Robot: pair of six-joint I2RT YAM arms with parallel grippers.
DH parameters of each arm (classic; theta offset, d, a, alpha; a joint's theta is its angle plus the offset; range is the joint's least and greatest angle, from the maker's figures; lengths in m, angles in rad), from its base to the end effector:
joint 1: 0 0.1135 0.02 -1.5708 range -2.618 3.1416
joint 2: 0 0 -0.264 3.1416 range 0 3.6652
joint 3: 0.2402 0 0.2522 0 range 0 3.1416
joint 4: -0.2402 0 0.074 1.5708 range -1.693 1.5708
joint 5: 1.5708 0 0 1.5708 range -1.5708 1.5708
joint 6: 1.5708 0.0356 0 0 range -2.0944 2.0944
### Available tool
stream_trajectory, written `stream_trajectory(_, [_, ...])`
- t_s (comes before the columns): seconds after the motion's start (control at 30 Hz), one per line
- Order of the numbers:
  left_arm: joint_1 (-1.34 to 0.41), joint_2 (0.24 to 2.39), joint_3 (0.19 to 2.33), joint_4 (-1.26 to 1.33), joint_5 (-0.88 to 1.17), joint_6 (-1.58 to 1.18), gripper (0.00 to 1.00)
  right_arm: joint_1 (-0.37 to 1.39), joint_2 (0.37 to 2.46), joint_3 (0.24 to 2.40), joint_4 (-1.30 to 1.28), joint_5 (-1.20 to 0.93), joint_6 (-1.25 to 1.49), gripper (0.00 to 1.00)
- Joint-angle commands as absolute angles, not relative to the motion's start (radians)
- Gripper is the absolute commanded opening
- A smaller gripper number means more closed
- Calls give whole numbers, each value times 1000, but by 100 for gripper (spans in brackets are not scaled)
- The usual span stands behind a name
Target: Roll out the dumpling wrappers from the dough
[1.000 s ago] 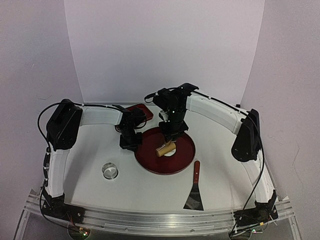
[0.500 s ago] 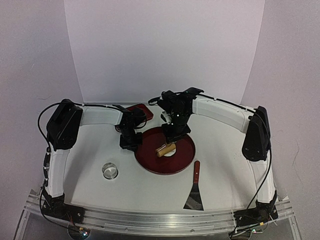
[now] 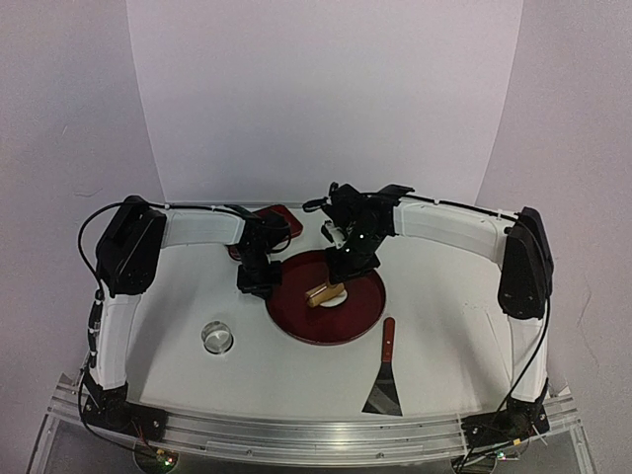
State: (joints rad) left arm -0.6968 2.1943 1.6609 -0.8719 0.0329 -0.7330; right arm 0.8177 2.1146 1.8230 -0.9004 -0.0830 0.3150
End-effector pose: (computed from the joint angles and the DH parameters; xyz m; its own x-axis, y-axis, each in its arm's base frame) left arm 0.3318 -0.2792 0.1469 -0.9941 -0.0401 -0.1007 -0.0263 0.9906 -0.1344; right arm 0.3049 0.3296 0.2247 -0.8359 -0.4403 -0.3277 -0.5144 0.8368 0.1878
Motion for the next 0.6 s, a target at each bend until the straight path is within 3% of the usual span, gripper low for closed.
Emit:
stream_trajectory(0.0, [-693, 2295, 1633, -1051, -41, -683, 0, 795, 2328, 1618, -994, -113, 307, 0])
stream_trajectory(0.33, [-686, 2288, 1642, -1088, -55, -680, 0, 782, 2390, 1643, -942, -138, 299, 0])
stream_trajectory(0.57, [-687, 2277, 1635, -1076, -65, -671, 0, 783, 2384, 1896, -1011, -146, 304, 0])
